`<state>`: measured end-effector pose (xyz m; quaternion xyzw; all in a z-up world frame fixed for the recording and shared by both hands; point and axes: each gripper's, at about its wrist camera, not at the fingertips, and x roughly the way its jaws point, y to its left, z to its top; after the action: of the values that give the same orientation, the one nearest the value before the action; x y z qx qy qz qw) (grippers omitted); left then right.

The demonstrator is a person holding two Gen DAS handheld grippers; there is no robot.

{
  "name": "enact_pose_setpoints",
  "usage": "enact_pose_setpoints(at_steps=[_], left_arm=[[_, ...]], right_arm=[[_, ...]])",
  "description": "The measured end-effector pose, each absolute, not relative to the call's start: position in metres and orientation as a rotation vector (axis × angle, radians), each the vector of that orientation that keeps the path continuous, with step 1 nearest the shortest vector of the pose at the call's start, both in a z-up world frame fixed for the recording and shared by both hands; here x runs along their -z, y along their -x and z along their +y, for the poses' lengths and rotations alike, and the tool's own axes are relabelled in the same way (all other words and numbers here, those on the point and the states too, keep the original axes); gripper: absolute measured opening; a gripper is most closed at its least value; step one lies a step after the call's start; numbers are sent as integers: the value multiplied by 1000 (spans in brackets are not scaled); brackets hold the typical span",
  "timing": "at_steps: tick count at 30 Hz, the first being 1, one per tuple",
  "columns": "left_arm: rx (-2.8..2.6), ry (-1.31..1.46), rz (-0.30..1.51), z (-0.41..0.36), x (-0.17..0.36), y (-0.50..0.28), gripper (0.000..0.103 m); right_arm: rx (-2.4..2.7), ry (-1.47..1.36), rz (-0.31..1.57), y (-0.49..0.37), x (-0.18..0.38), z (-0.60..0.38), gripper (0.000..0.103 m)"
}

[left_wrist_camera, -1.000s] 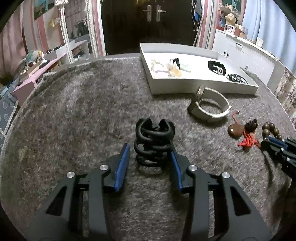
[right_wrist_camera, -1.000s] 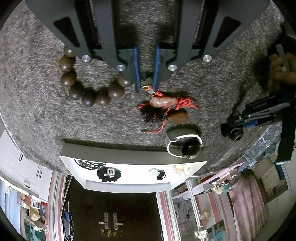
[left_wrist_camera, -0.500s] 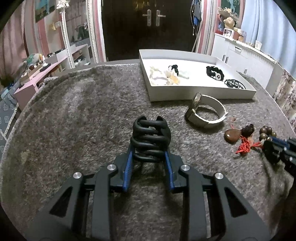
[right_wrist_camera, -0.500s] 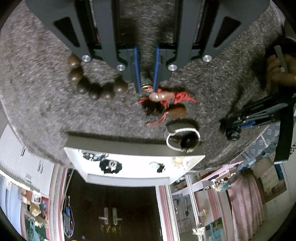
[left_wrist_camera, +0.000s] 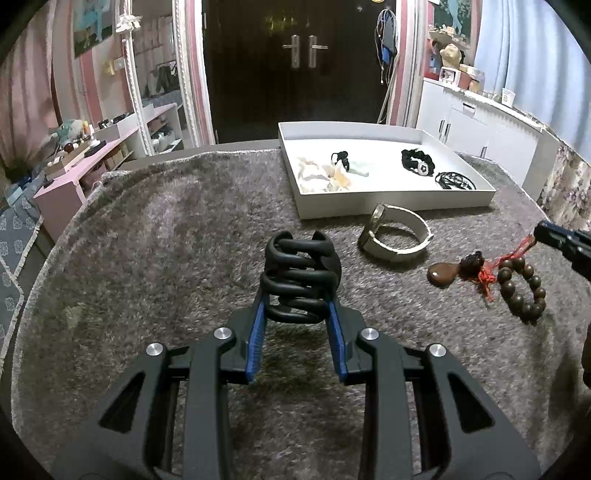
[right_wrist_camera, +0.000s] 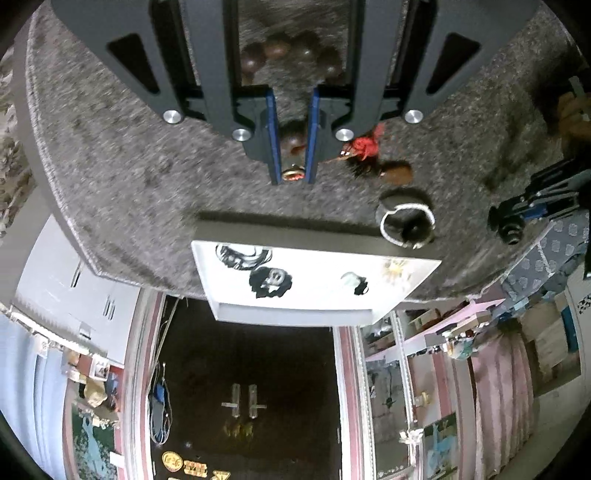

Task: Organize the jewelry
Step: 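Carry the hair clip with the left tool while the right tool carries the charm into the tray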

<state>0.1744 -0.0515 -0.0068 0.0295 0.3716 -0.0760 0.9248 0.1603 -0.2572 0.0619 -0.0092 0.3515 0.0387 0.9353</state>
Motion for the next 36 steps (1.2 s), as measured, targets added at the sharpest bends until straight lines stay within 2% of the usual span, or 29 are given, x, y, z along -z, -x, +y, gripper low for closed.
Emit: enact_pose_setpoints(at_steps=[19, 27, 36], left_arm=[[197, -81, 667, -60, -52, -156, 29], [216, -107, 590, -69, -93, -172, 29], [244, -105, 586, -92, -100, -211, 29]], right_arm=[[-87, 38, 588, -155, -125, -262, 13], [-97, 72, 539, -166, -153, -256, 13], [-101, 70, 530, -197, -163, -257, 13]])
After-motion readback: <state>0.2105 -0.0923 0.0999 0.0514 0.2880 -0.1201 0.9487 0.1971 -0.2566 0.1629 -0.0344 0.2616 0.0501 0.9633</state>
